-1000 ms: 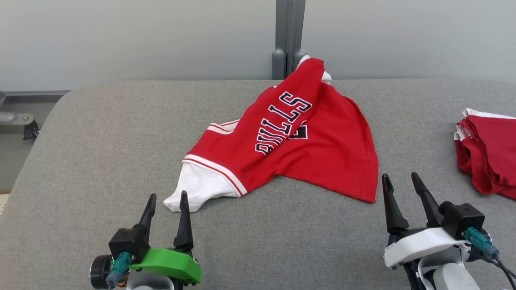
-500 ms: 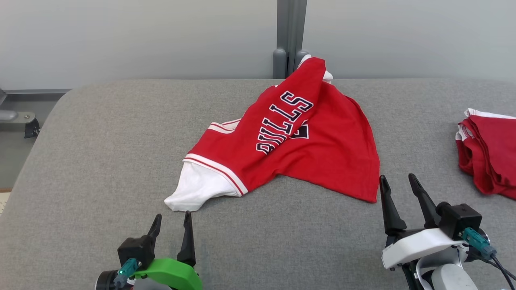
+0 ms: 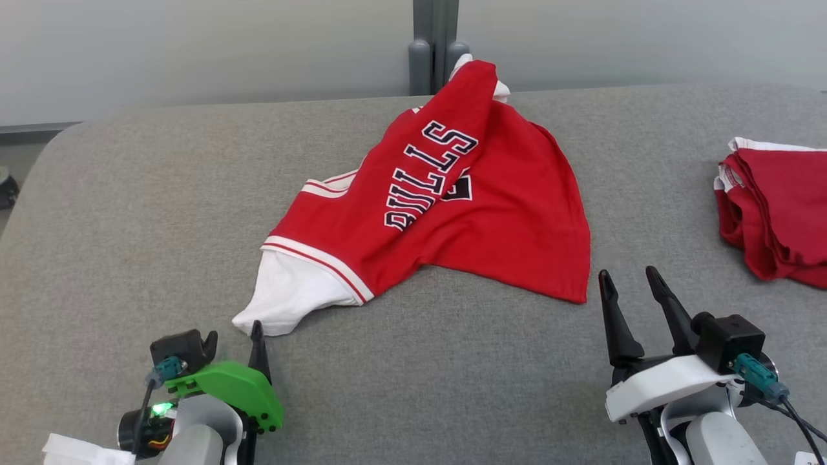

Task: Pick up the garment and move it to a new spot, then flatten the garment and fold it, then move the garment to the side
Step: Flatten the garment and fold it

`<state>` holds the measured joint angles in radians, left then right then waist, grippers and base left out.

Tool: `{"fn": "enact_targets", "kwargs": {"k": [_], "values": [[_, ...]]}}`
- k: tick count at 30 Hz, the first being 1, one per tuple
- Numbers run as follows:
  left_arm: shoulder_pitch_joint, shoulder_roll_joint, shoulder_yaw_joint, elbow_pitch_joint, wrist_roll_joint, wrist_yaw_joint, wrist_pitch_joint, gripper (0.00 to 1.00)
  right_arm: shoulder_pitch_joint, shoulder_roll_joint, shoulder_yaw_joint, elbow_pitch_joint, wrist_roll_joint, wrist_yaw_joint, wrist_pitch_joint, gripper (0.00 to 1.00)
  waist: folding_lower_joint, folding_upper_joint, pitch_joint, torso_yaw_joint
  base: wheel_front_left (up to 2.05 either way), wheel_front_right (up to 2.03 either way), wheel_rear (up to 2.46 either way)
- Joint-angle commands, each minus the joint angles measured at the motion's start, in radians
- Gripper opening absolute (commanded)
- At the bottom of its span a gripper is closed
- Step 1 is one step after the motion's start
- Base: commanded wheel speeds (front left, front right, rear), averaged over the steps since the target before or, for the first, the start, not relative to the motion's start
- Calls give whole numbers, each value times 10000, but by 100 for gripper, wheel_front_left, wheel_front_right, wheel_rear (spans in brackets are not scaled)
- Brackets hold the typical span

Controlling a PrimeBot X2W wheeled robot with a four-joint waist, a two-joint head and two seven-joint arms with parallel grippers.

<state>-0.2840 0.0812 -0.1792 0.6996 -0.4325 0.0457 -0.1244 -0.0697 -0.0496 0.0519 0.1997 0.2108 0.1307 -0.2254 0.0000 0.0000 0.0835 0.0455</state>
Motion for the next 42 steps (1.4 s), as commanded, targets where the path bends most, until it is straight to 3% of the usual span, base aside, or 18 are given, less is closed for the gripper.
{"fn": "enact_targets", "kwargs": {"k": [1,10,11,12,13,14,25,35,42], "values": [[-252,111,67,213,-83,35,-39,100,-105,-20,4,9,-49,1,0,100,0,0,287,-306,0,0,0],[-919,140,71,1315,-272,-304,-357,100,-200,-20,-64,114,-87,1,-62,100,0,0,509,-574,0,0,0],[-955,125,53,1387,-286,-338,-381,88,-200,-20,-65,127,-83,1,-50,100,0,0,515,-577,0,0,0],[-1016,118,23,1488,-293,-373,-379,46,-206,-20,-61,143,-79,1,-31,100,0,0,522,-575,0,0,0],[-1060,109,-25,1585,-269,-392,-346,18,-210,-18,-58,161,-81,1,-7,100,0,0,524,-569,0,0,0],[-1086,86,-78,1669,-247,-428,-328,0,-205,-20,-66,193,-78,1,40,100,0,0,522,-552,0,0,0],[-900,62,-232,1589,-336,-580,-804,0,-798,-17,-241,1437,364,1,1136,100,0,0,522,-33,0,0,0],[-516,-45,-382,484,-332,-367,-1103,0,-2557,-20,-747,4390,-153,1,1588,100,0,0,709,754,0,0,0],[-314,-118,-527,-49,-421,-256,-1110,0,-3194,-10,-346,5969,-220,2,1611,100,0,0,665,936,0,0,0]]}}
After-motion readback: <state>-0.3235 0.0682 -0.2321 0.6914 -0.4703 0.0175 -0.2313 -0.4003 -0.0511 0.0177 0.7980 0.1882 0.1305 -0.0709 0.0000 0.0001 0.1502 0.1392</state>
